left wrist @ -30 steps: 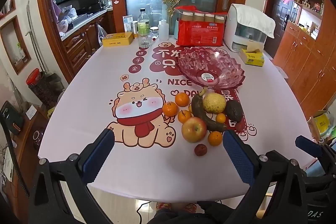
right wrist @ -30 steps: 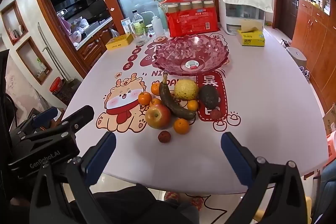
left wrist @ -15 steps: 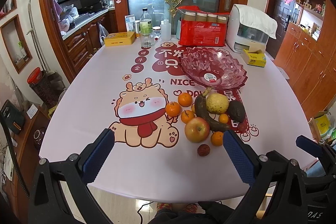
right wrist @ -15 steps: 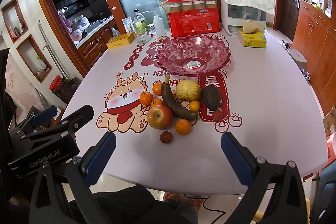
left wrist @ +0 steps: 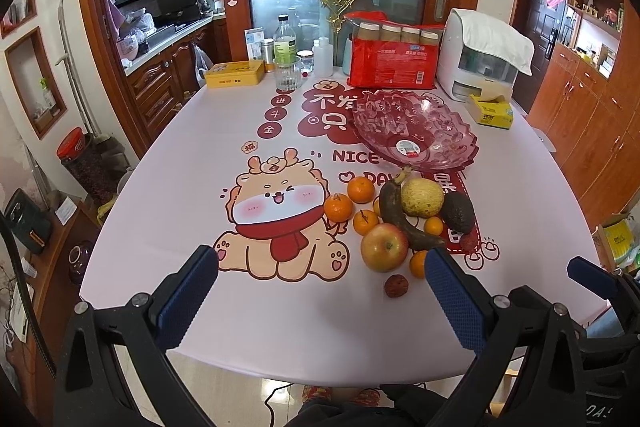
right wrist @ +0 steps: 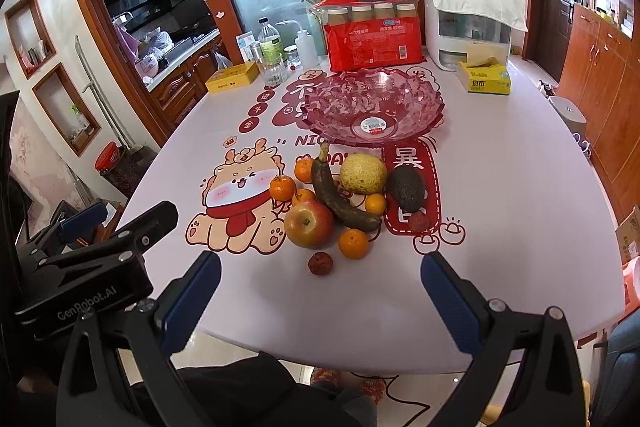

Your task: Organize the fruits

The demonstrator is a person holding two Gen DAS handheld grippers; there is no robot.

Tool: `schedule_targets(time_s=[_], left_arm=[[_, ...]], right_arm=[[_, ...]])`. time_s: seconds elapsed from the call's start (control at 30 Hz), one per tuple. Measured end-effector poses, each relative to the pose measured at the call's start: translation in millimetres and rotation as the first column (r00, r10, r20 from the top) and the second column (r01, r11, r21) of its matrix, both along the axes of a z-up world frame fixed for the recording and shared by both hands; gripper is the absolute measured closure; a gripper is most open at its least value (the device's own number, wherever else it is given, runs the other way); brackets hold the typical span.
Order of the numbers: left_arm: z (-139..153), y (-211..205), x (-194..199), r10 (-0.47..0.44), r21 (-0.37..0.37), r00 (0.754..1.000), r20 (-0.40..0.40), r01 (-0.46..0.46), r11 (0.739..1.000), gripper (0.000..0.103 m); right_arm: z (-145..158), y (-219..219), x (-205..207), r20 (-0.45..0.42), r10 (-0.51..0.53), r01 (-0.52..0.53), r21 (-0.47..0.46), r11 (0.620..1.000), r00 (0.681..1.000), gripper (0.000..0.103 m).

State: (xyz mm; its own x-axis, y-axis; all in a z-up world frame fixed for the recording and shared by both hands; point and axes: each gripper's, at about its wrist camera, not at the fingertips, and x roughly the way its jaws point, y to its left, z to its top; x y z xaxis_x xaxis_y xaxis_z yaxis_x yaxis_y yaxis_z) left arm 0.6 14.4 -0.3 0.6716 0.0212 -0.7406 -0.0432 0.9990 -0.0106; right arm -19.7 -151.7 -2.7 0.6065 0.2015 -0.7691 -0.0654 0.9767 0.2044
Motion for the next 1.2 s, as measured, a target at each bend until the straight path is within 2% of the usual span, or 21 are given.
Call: schedule_targets(time_s=[0.33, 0.53, 0.87, 0.97, 1.1, 1.2], left_arm=[[-2, 3, 1, -0.006, 0.004, 1.0, 0.004, 0.006, 1.0, 0.001], [-9, 15, 10, -0.018, -0.023, 1.0, -0.017, 0.017, 1.0, 0.001], [-35, 34, 30, -0.072, -0.033, 0.991, -0.113, 0.069, 0.997, 0.001], [-39, 37, 37, -0.085, -0.061, 0.988, -0.132, 0.077, 0.995, 0.001], [-45, 35, 50, -0.086, -0.063, 0.985, -0.148, 0.078, 0.995, 0.001], [-52, 28, 60, -0.099, -0.067, 0.98, -0.172, 0.089, 0.994, 0.001]], right_arm=[[4, 9, 1, 0.016, -0.001, 0.002, -0.006, 1.0, 1.0, 0.002], [-1, 13, 2, 0.016, -0.007, 0.007, -0.03, 1.0, 1.0, 0.002], [-28, 31, -3, 0.058, -0.038, 0.042, -0.072, 0.997, 0.998, 0.002], [-40, 31, -1, 0.048, -0.037, 0.041, -0.075, 0.996, 0.998, 0.002], [-59, 38, 2, 0.058, -0.009, 0.017, -0.143, 0.99, 0.998, 0.003], [-75, 41, 4, 0.041, 0.016, -0.011, -0.136, 0.991, 0.999, 0.004]])
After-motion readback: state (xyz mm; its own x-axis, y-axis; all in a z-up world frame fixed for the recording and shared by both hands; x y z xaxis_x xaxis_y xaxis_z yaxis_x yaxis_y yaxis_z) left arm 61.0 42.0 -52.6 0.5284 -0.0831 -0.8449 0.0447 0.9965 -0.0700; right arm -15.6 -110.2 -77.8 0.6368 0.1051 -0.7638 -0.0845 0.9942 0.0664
